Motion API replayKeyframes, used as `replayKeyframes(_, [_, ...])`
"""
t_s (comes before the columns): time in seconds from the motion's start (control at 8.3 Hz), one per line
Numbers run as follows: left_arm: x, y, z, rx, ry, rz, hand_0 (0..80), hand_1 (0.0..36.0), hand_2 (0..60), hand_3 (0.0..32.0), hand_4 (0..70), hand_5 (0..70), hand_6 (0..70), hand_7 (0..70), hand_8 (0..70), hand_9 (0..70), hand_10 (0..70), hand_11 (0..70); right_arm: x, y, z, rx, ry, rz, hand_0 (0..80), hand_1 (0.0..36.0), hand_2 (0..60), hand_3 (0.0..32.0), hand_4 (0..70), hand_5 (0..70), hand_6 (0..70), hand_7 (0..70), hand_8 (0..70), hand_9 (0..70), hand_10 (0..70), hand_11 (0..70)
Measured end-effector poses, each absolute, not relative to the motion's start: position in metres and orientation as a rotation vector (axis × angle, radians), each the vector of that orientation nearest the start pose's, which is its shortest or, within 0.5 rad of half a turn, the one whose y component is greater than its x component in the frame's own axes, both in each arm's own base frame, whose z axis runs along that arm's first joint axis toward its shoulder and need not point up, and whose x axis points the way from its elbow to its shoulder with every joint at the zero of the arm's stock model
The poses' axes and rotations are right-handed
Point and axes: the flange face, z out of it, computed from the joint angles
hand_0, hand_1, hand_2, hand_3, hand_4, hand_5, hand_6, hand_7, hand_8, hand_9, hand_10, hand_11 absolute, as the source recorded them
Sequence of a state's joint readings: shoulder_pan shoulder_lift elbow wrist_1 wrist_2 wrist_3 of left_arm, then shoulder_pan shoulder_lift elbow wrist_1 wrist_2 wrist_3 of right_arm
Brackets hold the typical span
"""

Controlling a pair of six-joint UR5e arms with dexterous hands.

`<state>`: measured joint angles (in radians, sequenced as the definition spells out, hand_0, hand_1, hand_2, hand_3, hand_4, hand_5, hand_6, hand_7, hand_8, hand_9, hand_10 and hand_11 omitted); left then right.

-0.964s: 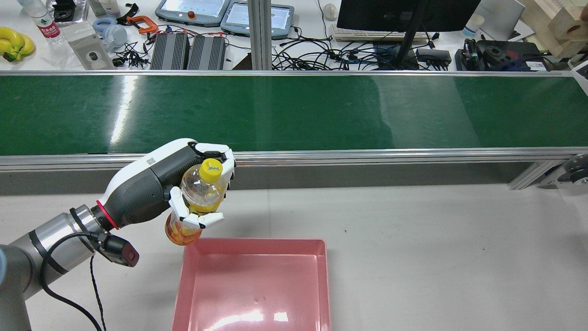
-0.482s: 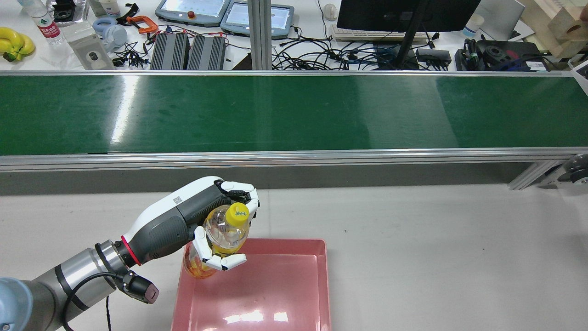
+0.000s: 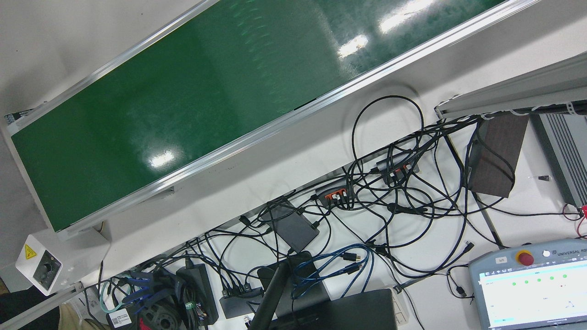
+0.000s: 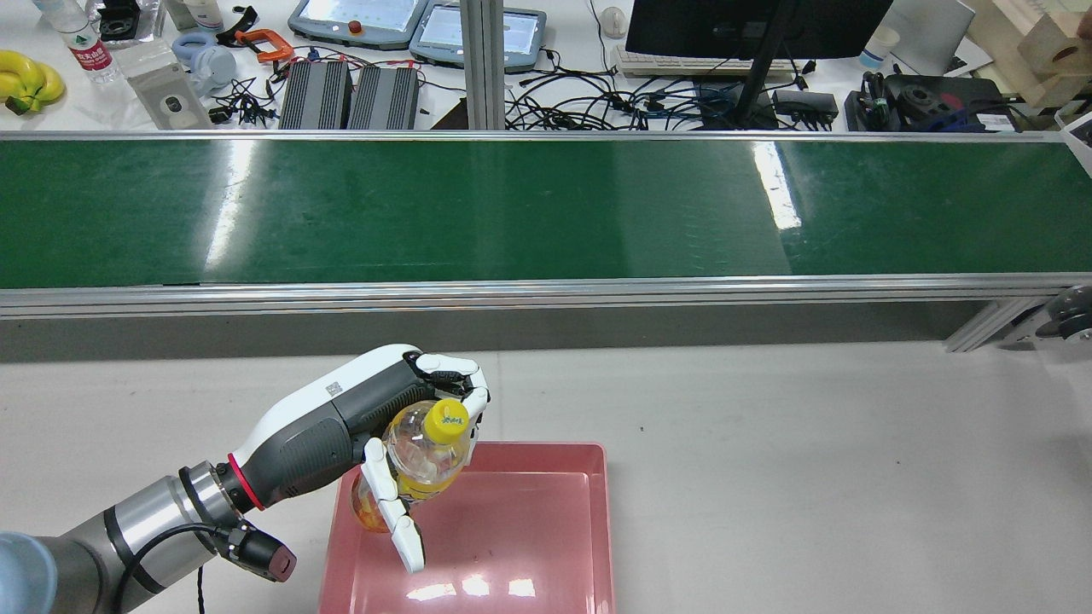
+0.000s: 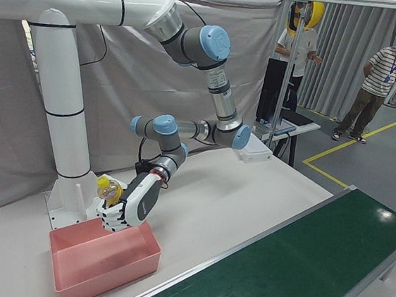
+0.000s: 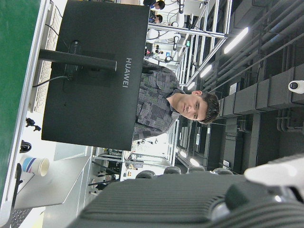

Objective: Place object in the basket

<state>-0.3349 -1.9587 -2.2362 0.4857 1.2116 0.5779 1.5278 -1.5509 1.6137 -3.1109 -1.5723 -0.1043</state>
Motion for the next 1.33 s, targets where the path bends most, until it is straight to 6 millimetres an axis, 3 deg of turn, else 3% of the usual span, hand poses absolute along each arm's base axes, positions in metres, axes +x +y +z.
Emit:
replayKeyframes(0.24, [0.4085,-0.3169,0.2496,-0.548,2.255,-1.088,64.8,11.4,0.0,0.0,0.1,1.2,0.0,4.4,0.0,0.0,0.0,1.3,0.1112,-0.5136,0.6527,-0.072,2.399,-2.179,0.0,0.0,0.0,0.0,0.0,0.0,0.0,0.0,0.0,0.0,0.0,0.0])
replayKeyframes(1.33, [0.4115,-0.3159,0.251,-0.558,2.243,-1.073,65.0,11.9,0.0,0.0,0.0,0.1,0.0,2.8,0.0,0.0,0.0,0.0,0.1112,-0.5136,0.6527,-0.072,2.399,-2.179,0.0,0.0,0.0,0.0,0.0,0.0,0.0,0.0,0.0,0.0,0.0,0.0])
